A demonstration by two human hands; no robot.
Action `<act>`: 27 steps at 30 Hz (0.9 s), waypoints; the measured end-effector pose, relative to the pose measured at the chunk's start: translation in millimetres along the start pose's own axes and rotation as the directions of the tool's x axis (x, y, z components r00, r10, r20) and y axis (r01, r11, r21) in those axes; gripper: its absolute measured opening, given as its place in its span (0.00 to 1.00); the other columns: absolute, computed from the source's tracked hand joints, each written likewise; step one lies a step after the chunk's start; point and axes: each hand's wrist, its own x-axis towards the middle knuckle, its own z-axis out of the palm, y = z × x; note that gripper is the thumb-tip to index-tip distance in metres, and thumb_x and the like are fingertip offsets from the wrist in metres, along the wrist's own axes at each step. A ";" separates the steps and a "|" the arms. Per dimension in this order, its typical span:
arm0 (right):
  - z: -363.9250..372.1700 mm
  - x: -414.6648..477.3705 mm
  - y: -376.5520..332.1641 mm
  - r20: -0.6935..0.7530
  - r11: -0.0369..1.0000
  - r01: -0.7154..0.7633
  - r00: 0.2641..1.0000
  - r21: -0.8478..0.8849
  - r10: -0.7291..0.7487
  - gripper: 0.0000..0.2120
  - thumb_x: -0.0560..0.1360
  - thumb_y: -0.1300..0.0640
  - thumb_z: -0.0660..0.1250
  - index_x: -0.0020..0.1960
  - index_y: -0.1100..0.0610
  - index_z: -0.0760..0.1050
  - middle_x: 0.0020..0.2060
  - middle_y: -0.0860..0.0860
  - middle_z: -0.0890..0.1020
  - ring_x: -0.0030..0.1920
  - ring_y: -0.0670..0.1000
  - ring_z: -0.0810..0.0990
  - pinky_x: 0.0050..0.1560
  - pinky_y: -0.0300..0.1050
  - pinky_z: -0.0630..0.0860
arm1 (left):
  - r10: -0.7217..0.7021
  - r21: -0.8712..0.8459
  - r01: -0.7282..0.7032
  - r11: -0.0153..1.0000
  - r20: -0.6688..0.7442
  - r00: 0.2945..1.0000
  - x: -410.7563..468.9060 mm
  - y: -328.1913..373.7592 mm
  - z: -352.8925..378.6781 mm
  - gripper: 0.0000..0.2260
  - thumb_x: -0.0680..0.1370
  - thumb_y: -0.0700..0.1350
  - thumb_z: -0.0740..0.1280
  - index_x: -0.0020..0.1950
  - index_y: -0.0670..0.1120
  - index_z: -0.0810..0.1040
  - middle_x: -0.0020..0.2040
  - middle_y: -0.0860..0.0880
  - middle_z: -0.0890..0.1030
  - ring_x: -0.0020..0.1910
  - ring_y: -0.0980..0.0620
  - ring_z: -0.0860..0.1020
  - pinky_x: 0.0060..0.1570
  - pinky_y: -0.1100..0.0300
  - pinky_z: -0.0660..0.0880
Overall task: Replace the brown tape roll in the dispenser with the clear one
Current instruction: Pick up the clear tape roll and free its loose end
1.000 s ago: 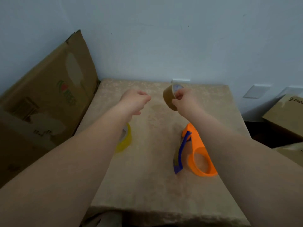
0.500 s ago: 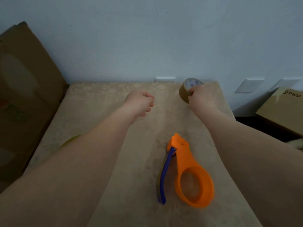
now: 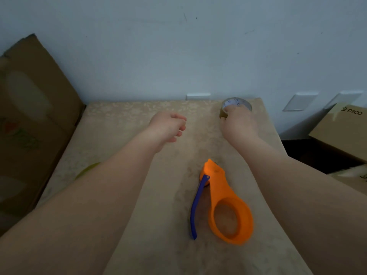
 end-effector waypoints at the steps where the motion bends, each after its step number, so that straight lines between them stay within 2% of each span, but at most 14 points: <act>1: -1.6 -7.0 -7.0 0.009 0.999 0.032 0.999 0.036 -0.032 0.13 0.75 0.60 0.58 0.56 0.55 0.76 0.53 0.56 0.79 0.59 0.59 0.76 0.41 0.43 0.69 | 0.004 -0.005 -0.004 1.000 -0.012 1.000 -6.1 -0.3 -6.5 0.08 0.75 0.40 0.63 0.51 0.46 0.78 0.44 0.47 0.79 0.42 0.50 0.76 0.44 0.56 0.73; 4: -5.5 -33.9 -34.4 0.045 0.987 0.107 0.993 0.123 -0.113 0.17 0.75 0.55 0.58 0.63 0.53 0.74 0.56 0.54 0.81 0.58 0.57 0.77 0.44 0.45 0.71 | 0.005 -0.024 -0.007 1.000 -0.070 0.998 -26.1 -7.1 -32.4 0.07 0.74 0.40 0.64 0.49 0.48 0.78 0.42 0.48 0.79 0.42 0.50 0.76 0.44 0.56 0.73; 7: -3.8 -65.3 -62.5 0.062 0.969 0.181 0.979 0.169 -0.193 0.17 0.75 0.53 0.59 0.63 0.52 0.76 0.56 0.52 0.81 0.57 0.56 0.78 0.48 0.45 0.72 | -0.004 0.022 0.008 1.000 -0.158 0.987 -47.5 -24.7 -62.5 0.06 0.73 0.39 0.64 0.45 0.49 0.78 0.41 0.48 0.78 0.40 0.51 0.74 0.41 0.58 0.73; 9: -0.8 -87.4 -78.9 0.114 0.956 0.197 0.968 0.216 -0.225 0.17 0.75 0.53 0.59 0.62 0.52 0.76 0.56 0.52 0.82 0.56 0.55 0.78 0.49 0.45 0.74 | -0.011 0.074 0.026 0.997 -0.205 0.979 -62.7 -40.5 -80.3 0.06 0.73 0.40 0.65 0.39 0.49 0.78 0.40 0.47 0.78 0.38 0.51 0.74 0.38 0.59 0.72; 12: 3.6 -118.5 -95.3 0.161 0.941 0.227 0.949 0.252 -0.272 0.16 0.74 0.53 0.61 0.59 0.52 0.78 0.55 0.53 0.82 0.57 0.56 0.78 0.55 0.49 0.75 | 0.010 0.247 0.055 0.968 -0.254 0.967 -84.6 -67.3 -97.8 0.04 0.72 0.43 0.68 0.37 0.47 0.78 0.39 0.45 0.78 0.41 0.49 0.75 0.42 0.59 0.69; 15: 7.1 -143.9 -100.9 0.214 0.930 0.225 0.932 0.291 -0.292 0.15 0.74 0.53 0.62 0.58 0.52 0.79 0.56 0.53 0.82 0.57 0.56 0.78 0.56 0.51 0.75 | 0.016 0.459 0.083 0.885 -0.207 0.978 -104.2 -87.9 -102.9 0.06 0.71 0.46 0.69 0.35 0.46 0.78 0.35 0.45 0.78 0.39 0.47 0.76 0.37 0.59 0.68; 18: 8.7 -167.8 -100.3 0.256 0.930 0.190 0.927 0.314 -0.275 0.14 0.74 0.53 0.62 0.57 0.52 0.79 0.56 0.53 0.81 0.56 0.56 0.78 0.56 0.53 0.76 | 0.019 0.618 0.041 0.785 -0.089 0.996 -120.5 -103.8 -96.2 0.15 0.71 0.45 0.69 0.26 0.46 0.70 0.29 0.45 0.70 0.33 0.47 0.72 0.31 0.59 0.64; 19: 8.8 -175.1 -99.0 0.257 0.929 0.180 0.928 0.324 -0.270 0.14 0.74 0.54 0.62 0.56 0.53 0.80 0.55 0.53 0.82 0.56 0.55 0.78 0.56 0.53 0.76 | 0.033 0.674 0.026 0.738 -0.073 0.997 -124.4 -107.9 -92.7 0.13 0.71 0.44 0.68 0.27 0.46 0.70 0.31 0.44 0.71 0.35 0.46 0.72 0.34 0.59 0.66; 21: 8.5 -189.2 -96.0 0.254 0.923 0.159 0.932 0.351 -0.257 0.13 0.74 0.55 0.62 0.55 0.53 0.80 0.54 0.53 0.83 0.55 0.55 0.79 0.56 0.53 0.76 | 0.065 0.789 0.045 0.612 -0.107 0.992 -131.8 -114.3 -88.0 0.04 0.73 0.42 0.65 0.40 0.44 0.77 0.43 0.43 0.78 0.47 0.44 0.76 0.48 0.55 0.71; 23: 6.9 -203.3 -93.3 0.252 0.910 0.136 0.935 0.392 -0.248 0.13 0.74 0.56 0.63 0.55 0.54 0.81 0.53 0.54 0.83 0.55 0.54 0.79 0.56 0.52 0.76 | 0.062 0.826 0.103 0.555 -0.164 0.985 -138.7 -119.7 -86.2 0.08 0.76 0.42 0.62 0.53 0.46 0.78 0.54 0.45 0.79 0.57 0.42 0.75 0.58 0.48 0.67; 25: 4.0 -215.9 -89.9 0.232 0.886 0.110 0.944 0.450 -0.235 0.12 0.73 0.56 0.63 0.53 0.55 0.81 0.51 0.54 0.84 0.54 0.53 0.80 0.55 0.49 0.76 | 0.057 0.784 0.133 0.606 -0.209 0.976 -147.3 -119.3 -85.7 0.11 0.76 0.46 0.63 0.57 0.46 0.77 0.57 0.44 0.78 0.60 0.42 0.73 0.62 0.49 0.65; 27: -0.4 -227.3 -87.1 0.218 0.862 0.087 0.950 0.500 -0.223 0.11 0.73 0.56 0.63 0.51 0.56 0.82 0.49 0.52 0.84 0.52 0.52 0.80 0.50 0.44 0.75 | 0.132 0.607 0.045 0.794 -0.244 0.961 -155.9 -114.3 -86.5 0.11 0.75 0.45 0.67 0.55 0.43 0.79 0.54 0.42 0.81 0.56 0.43 0.77 0.57 0.52 0.70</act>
